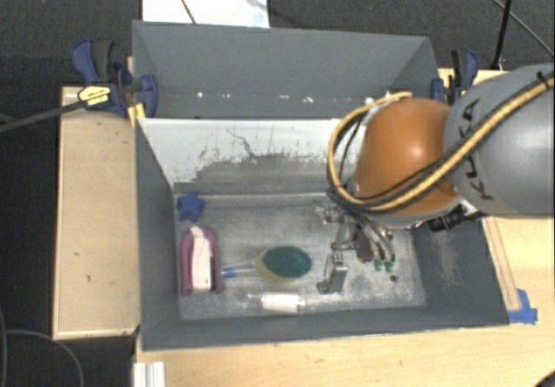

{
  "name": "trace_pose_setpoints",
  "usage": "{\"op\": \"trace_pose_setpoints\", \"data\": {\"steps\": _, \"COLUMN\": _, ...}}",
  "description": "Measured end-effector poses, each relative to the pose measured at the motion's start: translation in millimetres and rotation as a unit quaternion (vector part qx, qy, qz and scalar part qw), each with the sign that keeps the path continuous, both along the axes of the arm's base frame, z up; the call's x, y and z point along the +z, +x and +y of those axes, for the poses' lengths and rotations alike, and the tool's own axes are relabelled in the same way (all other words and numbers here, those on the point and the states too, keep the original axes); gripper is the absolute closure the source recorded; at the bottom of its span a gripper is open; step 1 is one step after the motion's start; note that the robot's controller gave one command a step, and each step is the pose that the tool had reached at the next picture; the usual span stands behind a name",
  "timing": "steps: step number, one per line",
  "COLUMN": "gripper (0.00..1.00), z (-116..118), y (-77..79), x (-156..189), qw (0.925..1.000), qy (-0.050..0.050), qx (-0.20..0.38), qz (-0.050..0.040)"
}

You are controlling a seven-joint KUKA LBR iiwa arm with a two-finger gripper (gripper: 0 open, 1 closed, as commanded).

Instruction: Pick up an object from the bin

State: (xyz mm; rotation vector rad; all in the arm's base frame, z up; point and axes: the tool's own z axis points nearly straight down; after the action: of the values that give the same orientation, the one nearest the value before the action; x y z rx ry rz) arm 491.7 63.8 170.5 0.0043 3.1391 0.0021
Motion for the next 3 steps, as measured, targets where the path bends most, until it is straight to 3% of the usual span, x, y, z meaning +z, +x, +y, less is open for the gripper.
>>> {"op": "trace_pose_setpoints", "data": {"steps": 1, "gripper": 1.0, "z": 0.0, "y": 0.0, "x": 0.0, "qw": 1.0, "qy": 0.0, "qx": -0.001, "qz": 0.0}}
{"op": "trace_pose_setpoints", "data": {"steps": 2, "gripper": 0.0, "z": 0.0, "y": 0.0, "x": 0.0, "qw": 1.0, "qy": 0.0, "qx": -0.001, "qz": 0.0}}
{"op": "trace_pose_setpoints", "data": {"steps": 3, "gripper": 0.0, "z": 13.8, "y": 8.9, "x": -102.2, "qw": 0.9984, "qy": -0.001, "qx": -0.057, "qz": 0.0063}}
